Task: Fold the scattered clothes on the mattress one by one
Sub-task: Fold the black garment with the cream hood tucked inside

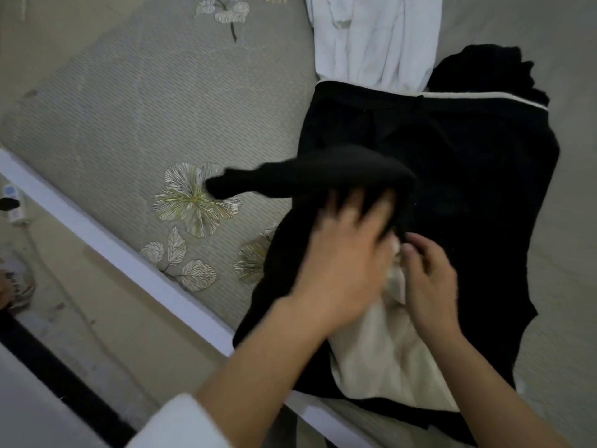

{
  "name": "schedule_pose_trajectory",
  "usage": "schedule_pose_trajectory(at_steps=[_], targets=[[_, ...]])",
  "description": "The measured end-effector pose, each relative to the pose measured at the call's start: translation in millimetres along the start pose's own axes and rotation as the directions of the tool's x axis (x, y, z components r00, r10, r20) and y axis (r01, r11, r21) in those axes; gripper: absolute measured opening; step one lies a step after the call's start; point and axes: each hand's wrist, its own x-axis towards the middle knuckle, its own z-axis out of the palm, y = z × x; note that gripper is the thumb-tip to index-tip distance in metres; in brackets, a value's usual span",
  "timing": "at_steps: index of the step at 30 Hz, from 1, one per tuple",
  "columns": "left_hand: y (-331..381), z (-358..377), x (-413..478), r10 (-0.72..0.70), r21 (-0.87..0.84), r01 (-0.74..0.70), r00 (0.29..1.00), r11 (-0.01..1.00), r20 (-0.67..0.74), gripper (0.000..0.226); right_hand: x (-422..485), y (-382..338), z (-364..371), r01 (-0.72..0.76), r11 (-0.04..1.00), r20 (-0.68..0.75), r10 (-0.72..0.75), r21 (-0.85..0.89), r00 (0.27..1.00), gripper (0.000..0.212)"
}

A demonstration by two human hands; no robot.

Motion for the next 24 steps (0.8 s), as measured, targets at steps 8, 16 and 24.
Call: schedule_pose_trajectory(at_steps=[8,16,24], targets=[[-31.5,67.6,-69.3,-0.123,0.411,-0.053,0.913,0.91,0.39,0.082,-1.1,3.3,-33.0,-0.128,0.992,0.107,0.128,-0.004,0.986,0.05],[-74.8,30.2,-94.5,-0.353,0.303,0.295,0.922,0.906,0.158,0.108,45.7,-13.1,-0.9,-0.445,0.742,0.054,0.487,0.501,0.872,0.03],[-66.7,47.6,-106.5,-0.256,0.215,0.219,0.953,0.952,0.163,0.116,96.4,-50.1,-55.8,0.05,0.879,-0.227,0.066,0.473,0.972,0.056]])
